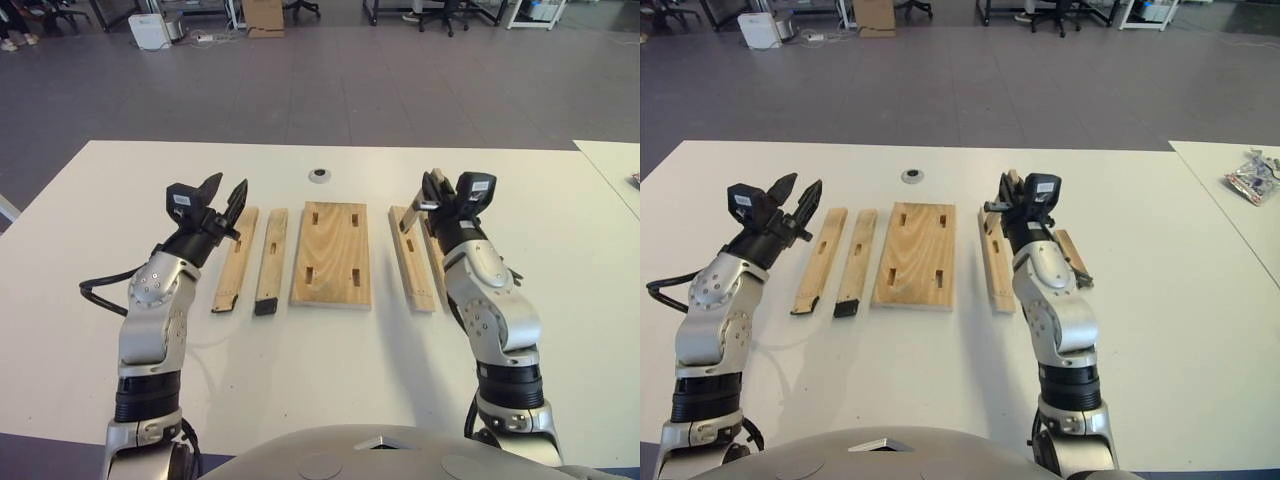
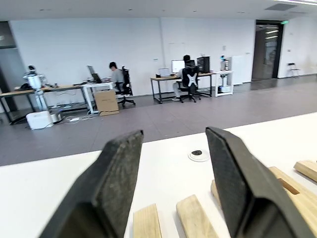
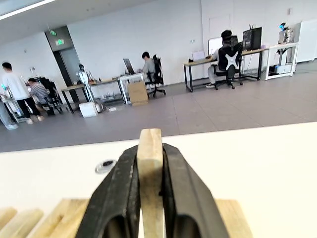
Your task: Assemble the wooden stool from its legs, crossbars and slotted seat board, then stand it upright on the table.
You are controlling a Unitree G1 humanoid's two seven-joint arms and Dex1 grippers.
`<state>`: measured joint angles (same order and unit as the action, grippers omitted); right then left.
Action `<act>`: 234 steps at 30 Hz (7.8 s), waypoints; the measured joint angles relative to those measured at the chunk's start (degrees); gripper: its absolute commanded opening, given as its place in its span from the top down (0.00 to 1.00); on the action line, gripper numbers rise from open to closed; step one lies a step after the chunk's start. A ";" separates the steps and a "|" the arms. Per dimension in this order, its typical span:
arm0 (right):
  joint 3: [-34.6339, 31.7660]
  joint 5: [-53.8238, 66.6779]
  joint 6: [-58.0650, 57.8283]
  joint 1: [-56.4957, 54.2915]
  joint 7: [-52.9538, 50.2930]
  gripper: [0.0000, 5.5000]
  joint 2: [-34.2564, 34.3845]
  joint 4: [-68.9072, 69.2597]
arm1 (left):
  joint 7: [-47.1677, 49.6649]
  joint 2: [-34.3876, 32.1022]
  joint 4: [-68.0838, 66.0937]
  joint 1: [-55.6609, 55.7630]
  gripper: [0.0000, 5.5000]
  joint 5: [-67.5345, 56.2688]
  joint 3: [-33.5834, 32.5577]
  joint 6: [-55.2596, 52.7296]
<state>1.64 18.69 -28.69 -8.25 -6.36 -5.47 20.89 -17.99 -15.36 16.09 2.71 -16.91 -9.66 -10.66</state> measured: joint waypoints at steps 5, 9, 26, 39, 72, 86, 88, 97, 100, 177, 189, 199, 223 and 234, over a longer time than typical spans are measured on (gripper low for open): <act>-1.41 -2.30 -1.05 0.18 -0.54 0.92 0.57 -2.44 | 3.37 1.72 2.24 -0.27 0.58 1.80 0.55 0.20; -1.54 -3.20 -0.59 -0.13 -0.29 0.92 1.92 -3.63 | 4.76 1.82 2.29 -0.72 0.58 1.82 0.15 0.16; -5.90 -4.15 2.79 -1.27 -0.19 0.92 7.25 -7.62 | 3.38 1.69 1.77 0.06 0.58 1.62 1.04 1.10; -1.81 -10.05 3.30 -1.91 3.96 0.92 3.37 -10.55 | 2.35 1.71 -0.08 -0.09 0.58 1.69 1.10 1.43; -0.69 -10.14 7.59 5.85 13.32 0.75 -0.87 -16.37 | 1.02 0.90 -0.71 -0.77 0.58 4.09 1.42 5.18; 4.91 -14.17 -6.57 7.42 16.47 0.34 -5.40 -7.77 | 2.80 2.90 -0.19 -2.47 0.58 5.36 3.64 6.31; 5.96 -14.66 -10.79 8.61 16.24 0.34 -5.65 -6.41 | 3.14 3.07 -0.05 -2.83 0.58 5.44 3.75 6.32; 6.31 -14.43 -21.30 8.62 17.44 0.43 -7.97 -1.94 | 3.69 4.58 2.11 -4.99 0.58 6.18 5.04 6.32; 6.00 -14.15 -21.83 8.50 18.38 0.54 -8.18 -1.99 | 3.75 4.60 2.12 -5.39 0.58 6.22 5.03 6.32; -6.00 36.95 -26.46 -20.30 45.49 0.36 -23.01 -9.16 | -21.08 -17.33 -8.12 20.03 0.63 -57.28 -11.55 -32.79; -8.52 27.69 -19.66 -20.37 48.29 0.36 -25.59 -19.15 | -44.20 -19.28 -16.27 16.05 0.63 -34.37 -6.03 -15.05; -8.89 26.15 -19.57 -20.89 48.11 0.36 -25.06 -19.21 | -48.37 -18.87 -18.96 17.69 0.63 -34.32 -8.10 -14.75; 0.78 34.57 -28.51 -29.73 58.55 0.57 -20.14 -12.95 | -39.10 -5.68 -13.80 30.03 0.63 -50.57 -6.41 -28.64; 0.67 33.77 -27.25 -29.82 56.84 0.62 -18.70 -13.14 | -32.95 -3.90 -16.12 29.41 0.48 -53.78 -10.57 -29.80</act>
<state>2.32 52.46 -55.94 -38.08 50.48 -24.17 7.75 -50.94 -19.26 -0.02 32.12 -70.68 -20.23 -40.46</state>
